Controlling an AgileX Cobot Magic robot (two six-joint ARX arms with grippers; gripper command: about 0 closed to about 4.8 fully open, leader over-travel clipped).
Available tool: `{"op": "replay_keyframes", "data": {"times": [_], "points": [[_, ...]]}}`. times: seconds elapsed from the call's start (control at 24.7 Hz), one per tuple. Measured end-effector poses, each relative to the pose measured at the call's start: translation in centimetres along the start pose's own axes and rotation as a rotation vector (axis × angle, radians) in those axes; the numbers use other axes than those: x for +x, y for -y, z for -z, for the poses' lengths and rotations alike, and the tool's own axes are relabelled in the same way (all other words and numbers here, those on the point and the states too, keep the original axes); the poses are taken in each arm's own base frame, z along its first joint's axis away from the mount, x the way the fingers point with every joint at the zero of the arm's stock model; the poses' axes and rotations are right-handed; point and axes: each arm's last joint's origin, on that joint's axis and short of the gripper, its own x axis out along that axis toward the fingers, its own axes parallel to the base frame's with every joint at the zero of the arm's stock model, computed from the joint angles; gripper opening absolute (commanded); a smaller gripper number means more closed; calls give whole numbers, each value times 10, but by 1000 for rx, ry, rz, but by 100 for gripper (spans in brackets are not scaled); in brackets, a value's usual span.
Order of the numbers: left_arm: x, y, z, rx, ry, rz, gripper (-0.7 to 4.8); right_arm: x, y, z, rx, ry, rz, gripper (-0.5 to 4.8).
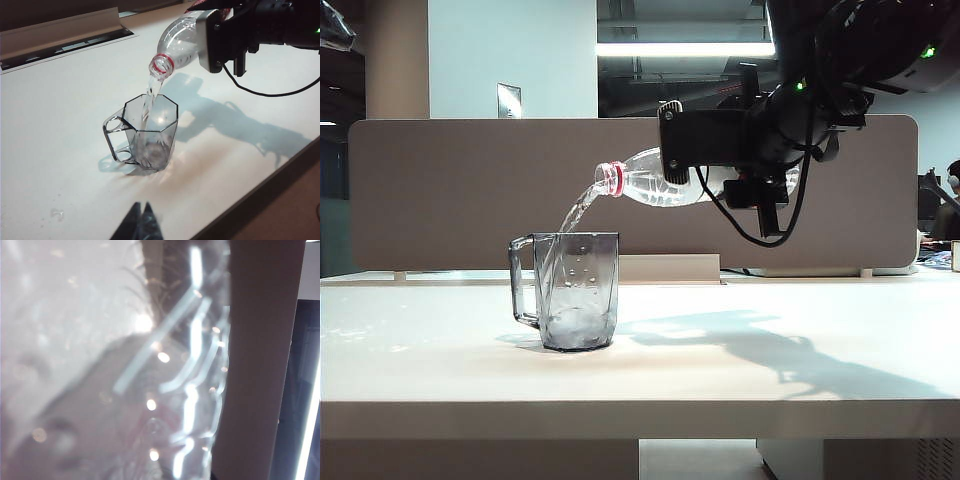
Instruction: Pick up the mineral water bottle on the table and pour water into the mug until it's half full.
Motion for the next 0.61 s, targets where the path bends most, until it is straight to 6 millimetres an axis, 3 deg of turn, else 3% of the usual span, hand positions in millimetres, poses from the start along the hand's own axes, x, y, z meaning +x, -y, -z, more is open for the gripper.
{"op": "replay_keyframes", "data": {"times": [0.61], "points": [[0,0,0,0,0,0,-5,0,2,1,-48,-37,23,211]]}}
